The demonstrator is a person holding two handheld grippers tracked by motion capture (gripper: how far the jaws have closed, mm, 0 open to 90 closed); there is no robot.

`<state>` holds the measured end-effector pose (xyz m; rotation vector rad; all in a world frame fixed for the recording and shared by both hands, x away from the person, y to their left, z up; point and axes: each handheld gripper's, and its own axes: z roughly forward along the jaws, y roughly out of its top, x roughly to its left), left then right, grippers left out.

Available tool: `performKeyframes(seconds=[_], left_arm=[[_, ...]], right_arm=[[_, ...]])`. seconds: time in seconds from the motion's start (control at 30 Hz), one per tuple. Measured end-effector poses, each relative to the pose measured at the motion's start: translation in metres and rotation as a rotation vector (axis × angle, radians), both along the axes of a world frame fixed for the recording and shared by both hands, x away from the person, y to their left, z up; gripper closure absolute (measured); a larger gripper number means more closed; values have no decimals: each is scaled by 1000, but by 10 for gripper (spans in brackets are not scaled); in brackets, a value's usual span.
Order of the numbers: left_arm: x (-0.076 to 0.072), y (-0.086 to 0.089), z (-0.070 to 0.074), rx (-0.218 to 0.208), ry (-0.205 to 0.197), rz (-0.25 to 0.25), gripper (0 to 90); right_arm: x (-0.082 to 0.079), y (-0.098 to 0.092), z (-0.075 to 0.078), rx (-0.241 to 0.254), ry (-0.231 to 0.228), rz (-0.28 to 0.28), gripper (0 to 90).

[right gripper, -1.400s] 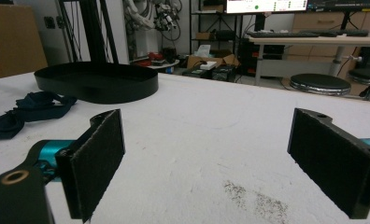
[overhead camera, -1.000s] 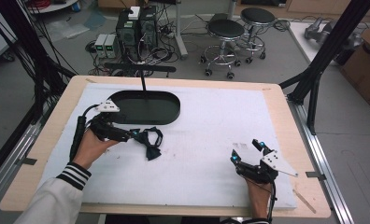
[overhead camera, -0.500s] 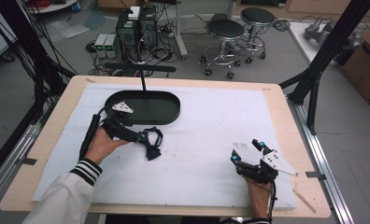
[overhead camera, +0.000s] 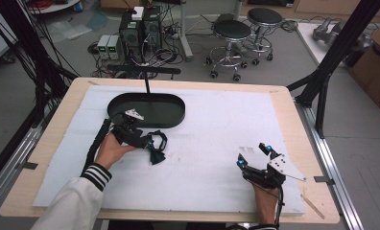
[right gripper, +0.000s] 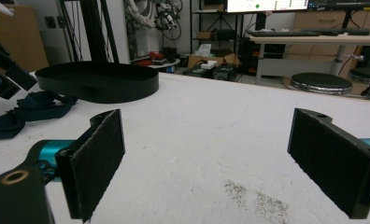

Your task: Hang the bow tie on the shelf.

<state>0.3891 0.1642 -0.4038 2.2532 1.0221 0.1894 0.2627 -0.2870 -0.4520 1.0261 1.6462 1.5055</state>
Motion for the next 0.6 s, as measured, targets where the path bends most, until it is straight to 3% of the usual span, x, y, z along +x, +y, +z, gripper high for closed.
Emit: performKeyframes(seconds=[0.13, 0.27, 0.3, 0.4, 0.6], left_arm=[[3, -1, -3, -7, 22, 9, 373], [6, -3, -9, 12, 39, 18, 382], [9, -1, -11, -9, 56, 33, 400], [9, -1, -10, -33, 45, 45, 453], [8, -4, -10, -26, 60, 43, 499]], right_arm=[[0, 0, 0, 3, 4, -2, 101], [0, 0, 0, 3, 4, -2, 101], [0, 0, 0, 4, 5, -2, 101], [0, 0, 0, 4, 5, -3, 101], [0, 0, 0, 5, 5, -4, 101]])
